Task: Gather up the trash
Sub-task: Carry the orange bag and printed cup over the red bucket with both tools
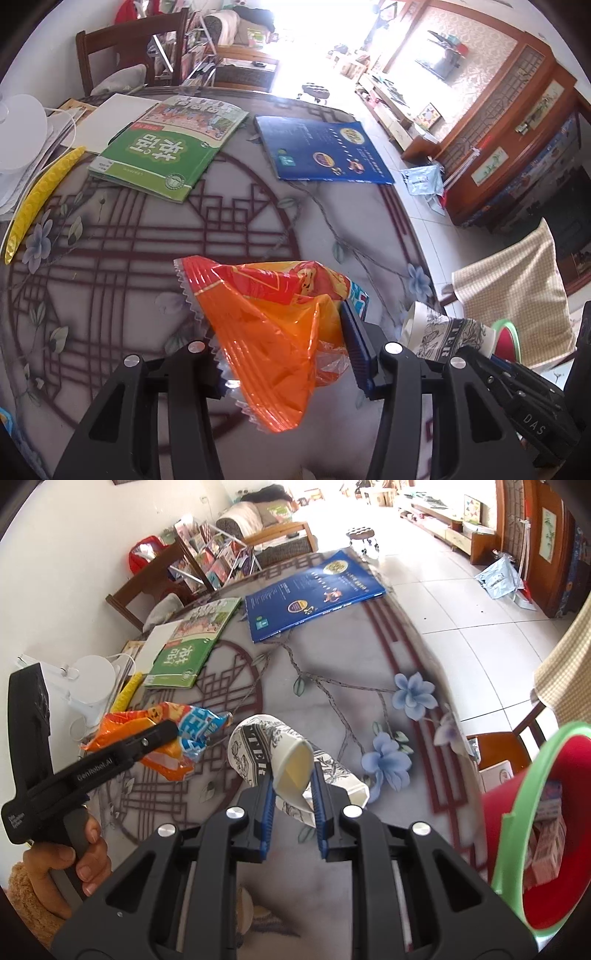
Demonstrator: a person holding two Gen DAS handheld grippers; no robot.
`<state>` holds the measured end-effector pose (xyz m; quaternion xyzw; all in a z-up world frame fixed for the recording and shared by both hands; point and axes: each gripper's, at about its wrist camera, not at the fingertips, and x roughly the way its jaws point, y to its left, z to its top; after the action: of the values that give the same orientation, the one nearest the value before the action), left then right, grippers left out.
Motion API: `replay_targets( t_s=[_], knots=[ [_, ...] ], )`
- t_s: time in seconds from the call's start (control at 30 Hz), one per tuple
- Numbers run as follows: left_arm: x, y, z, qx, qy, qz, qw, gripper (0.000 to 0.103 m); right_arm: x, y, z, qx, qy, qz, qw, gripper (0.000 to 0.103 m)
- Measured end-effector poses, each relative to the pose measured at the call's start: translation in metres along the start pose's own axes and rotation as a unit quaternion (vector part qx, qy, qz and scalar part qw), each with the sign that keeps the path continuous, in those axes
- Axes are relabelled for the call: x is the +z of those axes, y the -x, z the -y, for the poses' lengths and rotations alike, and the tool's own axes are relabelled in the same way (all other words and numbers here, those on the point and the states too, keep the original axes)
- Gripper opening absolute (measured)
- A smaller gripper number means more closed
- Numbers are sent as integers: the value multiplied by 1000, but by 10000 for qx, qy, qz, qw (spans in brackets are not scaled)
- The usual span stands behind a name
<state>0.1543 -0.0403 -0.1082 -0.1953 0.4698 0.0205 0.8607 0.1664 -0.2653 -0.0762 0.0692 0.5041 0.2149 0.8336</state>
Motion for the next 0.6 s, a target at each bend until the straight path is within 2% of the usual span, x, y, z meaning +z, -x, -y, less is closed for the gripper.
replay_targets(
  t_s=[0.33, 0.6],
  knots=[
    [-25, 21, 26, -132, -431, 10, 9990, 47, -30, 36, 17, -111, -358, 270, 9989, 19],
    [-41, 24, 54, -258, -704, -64, 9972, 47, -47, 63, 45, -301, -669, 489, 9961, 19]
  ],
)
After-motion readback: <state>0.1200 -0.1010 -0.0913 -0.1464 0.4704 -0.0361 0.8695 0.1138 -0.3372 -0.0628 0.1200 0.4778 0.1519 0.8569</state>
